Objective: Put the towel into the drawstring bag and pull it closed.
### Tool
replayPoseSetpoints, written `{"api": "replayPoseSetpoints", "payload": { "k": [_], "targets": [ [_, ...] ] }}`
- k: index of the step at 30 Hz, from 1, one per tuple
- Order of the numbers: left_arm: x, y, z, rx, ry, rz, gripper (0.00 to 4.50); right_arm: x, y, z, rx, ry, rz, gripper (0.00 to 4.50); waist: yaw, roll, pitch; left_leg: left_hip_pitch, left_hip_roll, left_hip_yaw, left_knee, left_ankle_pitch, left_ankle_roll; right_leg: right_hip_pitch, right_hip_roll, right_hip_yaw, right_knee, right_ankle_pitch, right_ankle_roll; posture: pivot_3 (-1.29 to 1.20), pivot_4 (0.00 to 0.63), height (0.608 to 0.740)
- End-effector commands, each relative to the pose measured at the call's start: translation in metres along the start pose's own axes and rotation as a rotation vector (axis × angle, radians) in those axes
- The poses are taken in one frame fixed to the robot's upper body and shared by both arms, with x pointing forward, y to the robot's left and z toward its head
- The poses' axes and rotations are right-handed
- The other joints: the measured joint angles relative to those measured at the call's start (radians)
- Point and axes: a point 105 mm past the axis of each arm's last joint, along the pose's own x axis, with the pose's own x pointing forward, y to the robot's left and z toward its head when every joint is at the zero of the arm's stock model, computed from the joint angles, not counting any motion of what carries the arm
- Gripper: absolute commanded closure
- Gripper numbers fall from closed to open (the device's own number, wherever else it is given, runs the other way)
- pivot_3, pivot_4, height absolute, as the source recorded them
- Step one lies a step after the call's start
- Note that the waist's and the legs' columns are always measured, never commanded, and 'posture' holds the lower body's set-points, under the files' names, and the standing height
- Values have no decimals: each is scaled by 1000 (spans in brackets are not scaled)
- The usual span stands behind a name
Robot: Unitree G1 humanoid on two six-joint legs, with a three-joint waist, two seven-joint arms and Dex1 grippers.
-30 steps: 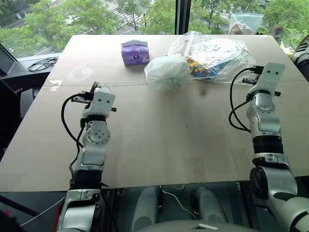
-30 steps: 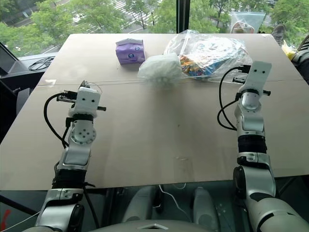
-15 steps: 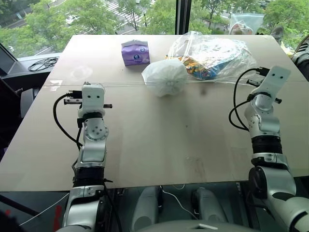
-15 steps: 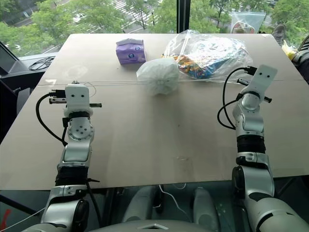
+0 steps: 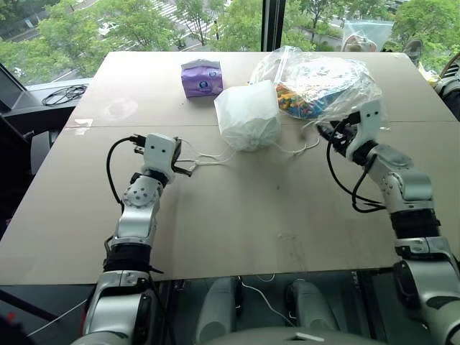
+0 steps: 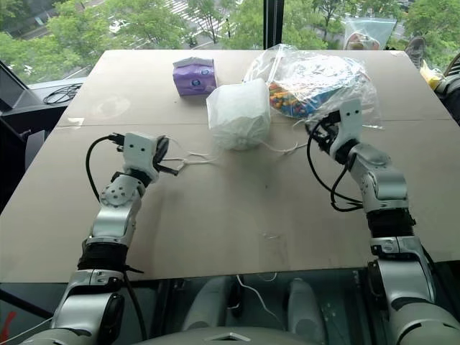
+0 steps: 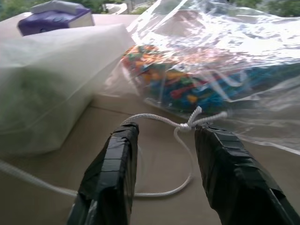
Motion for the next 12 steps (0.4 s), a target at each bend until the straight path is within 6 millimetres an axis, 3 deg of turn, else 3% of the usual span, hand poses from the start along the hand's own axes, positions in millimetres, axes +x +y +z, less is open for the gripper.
{"api": "replayPoseSetpoints", "payload": {
  "k": [1,2,6,12],
  "targets": [
    [-20,-10,9,8,-31,-176,2491,-29,-2,-9,-118,72,125,548,0,0,0,0,0,-1,0,0,0,0,-1,0,0,0,0,0,150,739],
    [-26,-10,9,-14,-28,-198,2094,-36,-1,-16,-138,97,159,123,0,0,0,0,0,-1,0,0,0,0,-1,1,-1,0,0,0,150,739],
    [-52,-15,-1,-142,53,-274,217,-60,2,-36,-189,134,268,71,-3,0,0,0,1,-1,0,-2,-4,-1,-1,1,-1,0,-1,0,150,739],
    [-87,-34,-9,-221,154,-399,100,-80,13,-39,-157,59,381,71,-3,0,0,1,2,-1,0,-3,-5,-2,0,2,-1,-1,-6,0,150,739]
  ]
}}
